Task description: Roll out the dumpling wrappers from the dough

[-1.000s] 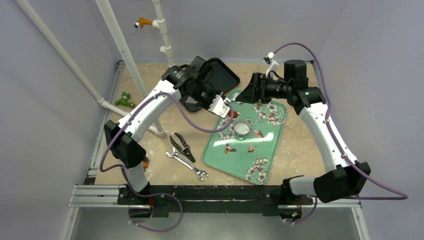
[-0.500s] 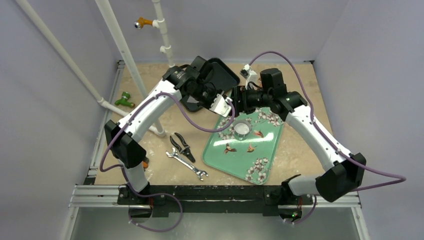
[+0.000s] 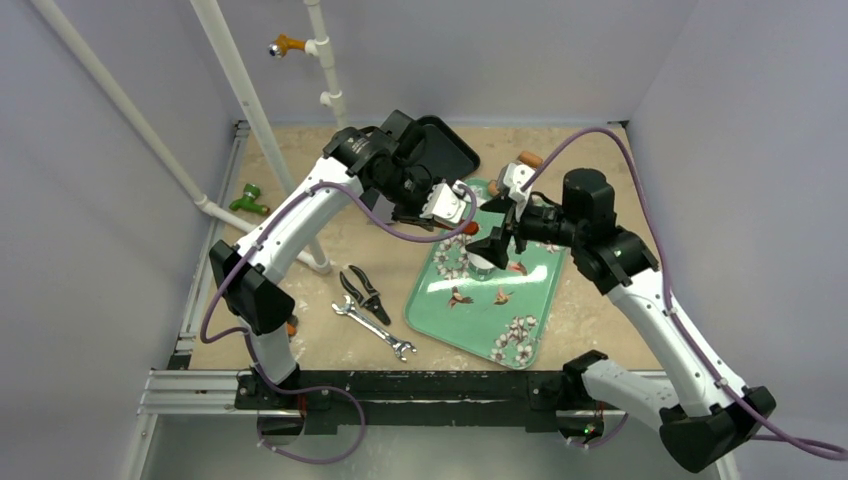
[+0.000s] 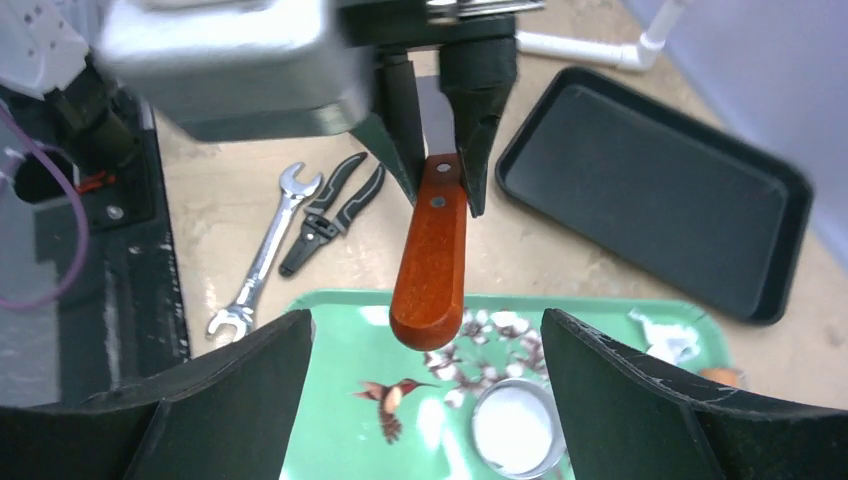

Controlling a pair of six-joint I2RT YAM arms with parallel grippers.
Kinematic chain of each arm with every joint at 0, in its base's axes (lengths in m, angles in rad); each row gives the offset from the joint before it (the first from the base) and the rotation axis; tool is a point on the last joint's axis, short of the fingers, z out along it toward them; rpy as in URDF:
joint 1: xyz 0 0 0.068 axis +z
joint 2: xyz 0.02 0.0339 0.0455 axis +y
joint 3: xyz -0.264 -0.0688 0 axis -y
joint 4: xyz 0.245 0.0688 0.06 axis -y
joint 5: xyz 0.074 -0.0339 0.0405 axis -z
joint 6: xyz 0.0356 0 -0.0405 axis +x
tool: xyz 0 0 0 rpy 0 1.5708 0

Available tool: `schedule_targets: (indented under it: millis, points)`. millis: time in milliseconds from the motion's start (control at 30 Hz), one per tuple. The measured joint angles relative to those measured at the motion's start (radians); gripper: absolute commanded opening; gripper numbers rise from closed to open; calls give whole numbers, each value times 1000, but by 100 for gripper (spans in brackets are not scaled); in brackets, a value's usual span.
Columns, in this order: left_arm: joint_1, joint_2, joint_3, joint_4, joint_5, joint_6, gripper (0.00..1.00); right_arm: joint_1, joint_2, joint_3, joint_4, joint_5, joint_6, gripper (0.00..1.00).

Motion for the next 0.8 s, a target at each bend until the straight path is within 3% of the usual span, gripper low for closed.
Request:
schedule_targets:
  millis: [200,533,800]
  points:
    - [0,0,0,-2,7,-58,0,8,17,-46,120,-34,-113,68]
    - [-6,0,0,18,17,-107,0,41,68,-77,230,-23,-131,63]
    - [-11,0,0,33,23,-113,0,67,81,-107,267,28,-136,47]
